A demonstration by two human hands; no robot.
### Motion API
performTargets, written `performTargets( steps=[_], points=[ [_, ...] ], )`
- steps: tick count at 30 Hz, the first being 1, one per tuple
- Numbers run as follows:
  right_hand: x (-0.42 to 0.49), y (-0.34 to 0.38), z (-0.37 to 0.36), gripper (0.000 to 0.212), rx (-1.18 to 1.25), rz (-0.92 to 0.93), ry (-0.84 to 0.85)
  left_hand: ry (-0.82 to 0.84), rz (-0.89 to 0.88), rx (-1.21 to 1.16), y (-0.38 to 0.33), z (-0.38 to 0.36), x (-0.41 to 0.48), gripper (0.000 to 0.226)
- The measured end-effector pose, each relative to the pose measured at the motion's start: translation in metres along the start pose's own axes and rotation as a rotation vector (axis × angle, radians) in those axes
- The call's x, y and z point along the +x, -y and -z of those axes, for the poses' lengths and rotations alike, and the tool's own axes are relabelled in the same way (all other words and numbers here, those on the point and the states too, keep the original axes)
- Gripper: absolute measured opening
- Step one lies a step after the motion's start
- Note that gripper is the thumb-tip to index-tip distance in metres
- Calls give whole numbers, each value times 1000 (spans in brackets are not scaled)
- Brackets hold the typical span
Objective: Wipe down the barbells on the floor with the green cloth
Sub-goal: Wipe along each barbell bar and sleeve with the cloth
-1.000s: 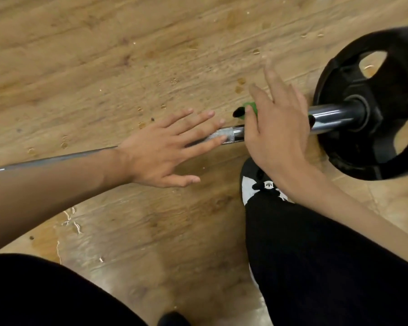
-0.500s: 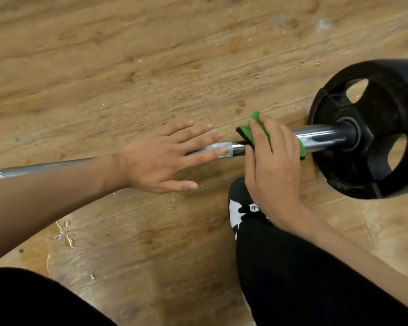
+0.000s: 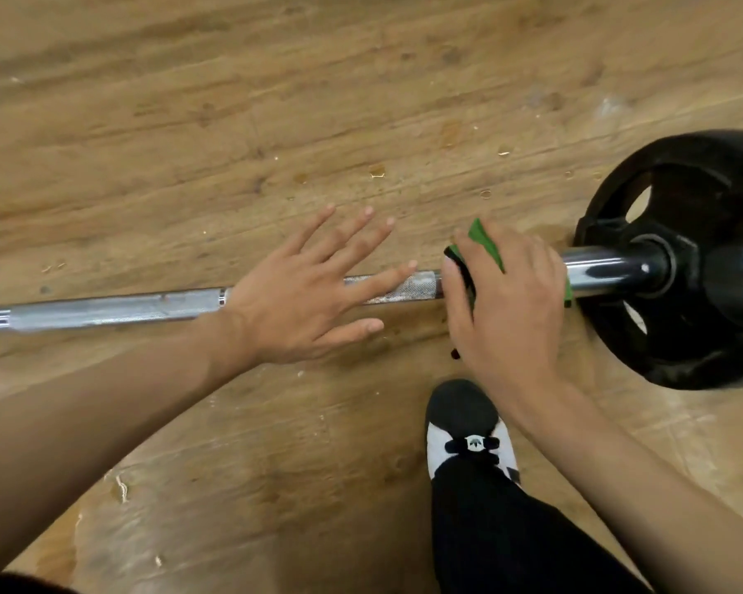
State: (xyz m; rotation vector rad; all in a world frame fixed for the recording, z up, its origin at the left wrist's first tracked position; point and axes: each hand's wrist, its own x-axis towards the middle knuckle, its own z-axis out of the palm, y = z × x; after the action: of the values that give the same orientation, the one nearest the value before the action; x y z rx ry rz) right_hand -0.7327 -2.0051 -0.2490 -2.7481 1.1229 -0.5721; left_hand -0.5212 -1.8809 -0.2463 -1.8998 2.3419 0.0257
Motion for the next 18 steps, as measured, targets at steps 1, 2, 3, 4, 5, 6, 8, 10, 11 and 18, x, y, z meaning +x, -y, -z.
performTargets(
  steps=[1,2,3,4,5,6,8,10,11,18],
  points=[
    [13,-2,-3,34,-2,-17,-11,-6,4,3,4,0,4,64],
    [22,-3,-6,32,9,-28,-22,-9,2,1,9,0,8,61],
    [24,-4,-8,30,33,-32,-37,-8,-5,-4,15,-1,12,60],
    [19,-5,-11,29,56,-31,-50,0,-11,-16,21,-1,15,59],
    [10,-4,-13,31,69,-24,-68,10,-9,-29,27,-2,18,59],
    [2,-4,-15,35,70,-9,-80,19,-6,-38,32,-3,21,59],
    [4,-9,-17,40,72,32,-93,34,-8,-50,39,-5,27,60],
    [36,-14,-18,33,107,0,-69,61,2,-82,46,-6,33,62],
    [57,-14,-18,32,107,-43,-36,71,15,-101,51,-6,37,63],
    [45,-7,-31,47,26,19,-62,31,315,-69,57,0,53,68]
  ],
)
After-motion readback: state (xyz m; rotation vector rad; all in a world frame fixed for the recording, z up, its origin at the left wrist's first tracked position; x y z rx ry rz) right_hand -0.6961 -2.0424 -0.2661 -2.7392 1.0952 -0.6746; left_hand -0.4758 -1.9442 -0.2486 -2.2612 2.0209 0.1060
